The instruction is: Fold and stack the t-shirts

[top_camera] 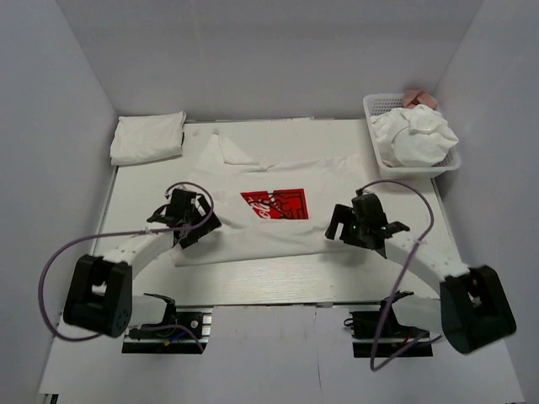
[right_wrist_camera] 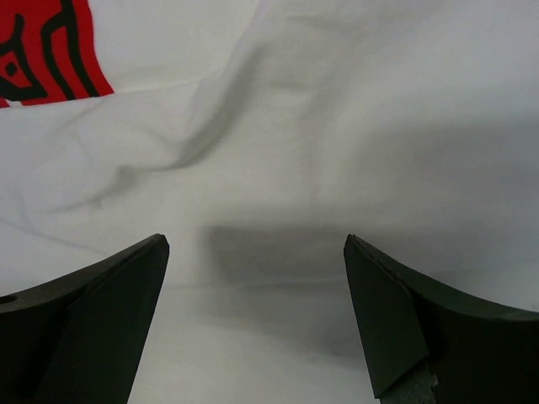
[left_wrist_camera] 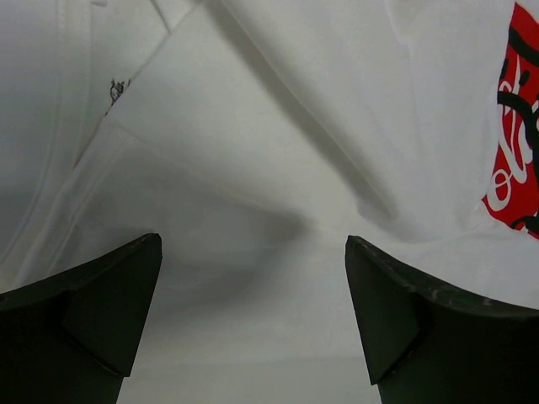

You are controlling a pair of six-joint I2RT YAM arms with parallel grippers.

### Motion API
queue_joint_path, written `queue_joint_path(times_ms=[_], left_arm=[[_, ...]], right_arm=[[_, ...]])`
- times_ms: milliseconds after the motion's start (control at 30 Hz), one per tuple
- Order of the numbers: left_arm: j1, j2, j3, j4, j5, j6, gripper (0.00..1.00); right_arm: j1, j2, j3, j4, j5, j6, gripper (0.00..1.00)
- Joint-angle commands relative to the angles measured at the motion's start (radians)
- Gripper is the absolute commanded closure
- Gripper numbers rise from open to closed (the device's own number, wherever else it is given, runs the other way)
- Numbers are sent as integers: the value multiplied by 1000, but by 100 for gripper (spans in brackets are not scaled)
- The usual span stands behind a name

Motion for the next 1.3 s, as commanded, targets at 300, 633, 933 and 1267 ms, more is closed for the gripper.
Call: queue_joint_path(times_ms=[300, 633, 933, 1267], left_arm=[[12, -402, 75, -301, -284, -145, 0], [12, -565, 58, -335, -328, -176, 0], [12, -597, 26, -344, -350, -197, 0], [12, -565, 15, -325, -341, -197, 0]], right_arm=[[235, 26, 294, 201, -220, -210, 10], [434, 778, 968, 157, -291, -436, 10], [485, 1217, 1613, -86, -239, -479, 10], [491, 1220, 1510, -42, -175, -480, 24]])
